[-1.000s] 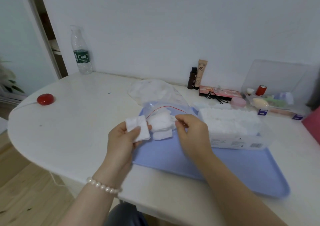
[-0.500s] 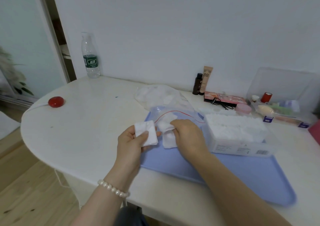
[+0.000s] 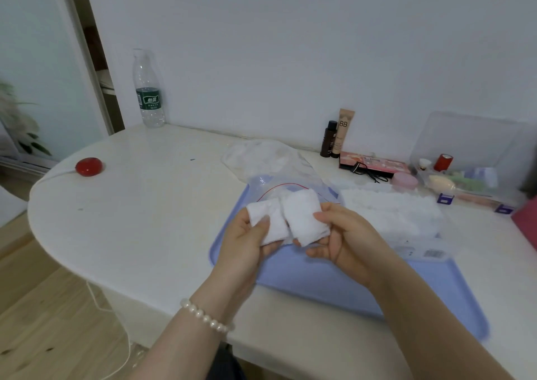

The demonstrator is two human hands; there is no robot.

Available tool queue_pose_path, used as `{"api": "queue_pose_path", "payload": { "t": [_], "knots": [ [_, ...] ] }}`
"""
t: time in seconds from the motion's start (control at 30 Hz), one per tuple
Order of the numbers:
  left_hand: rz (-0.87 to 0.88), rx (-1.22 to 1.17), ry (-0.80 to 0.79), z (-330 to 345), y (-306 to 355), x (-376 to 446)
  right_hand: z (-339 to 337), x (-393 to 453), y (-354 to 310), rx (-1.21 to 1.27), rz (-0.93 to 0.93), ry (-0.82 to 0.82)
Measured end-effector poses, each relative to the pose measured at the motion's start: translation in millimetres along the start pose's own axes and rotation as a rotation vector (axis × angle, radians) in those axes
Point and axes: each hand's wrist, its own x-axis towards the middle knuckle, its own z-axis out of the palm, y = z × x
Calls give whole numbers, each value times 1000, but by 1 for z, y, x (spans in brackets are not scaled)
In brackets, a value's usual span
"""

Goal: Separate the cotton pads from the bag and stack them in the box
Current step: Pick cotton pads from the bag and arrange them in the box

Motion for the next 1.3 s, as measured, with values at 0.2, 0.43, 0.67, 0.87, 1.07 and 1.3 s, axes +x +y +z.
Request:
{"api": "queue_pose_path", "payload": {
  "t": [0.2,0.43,0.67,0.87,1.07,1.3],
  "knots": [
    [-49,-89,-88,13,-11,1,12,1,24,-186,-173,89],
    [-152,-258,-114,14,-6,-2,26,0,30,-176,-306,254],
    [-218,-321,-169,19,-3,-4,25,2,32,-238,-314,263],
    [-164,-268,-215,16,-2,-7,21,5,41,-529,-487,314],
    [-180,-224,-217,8,2,-4,11,3,31,-629,-624,410],
    [-195,-59,-373,7,1,-8,8,11,29,-791,-679,200]
  ]
}}
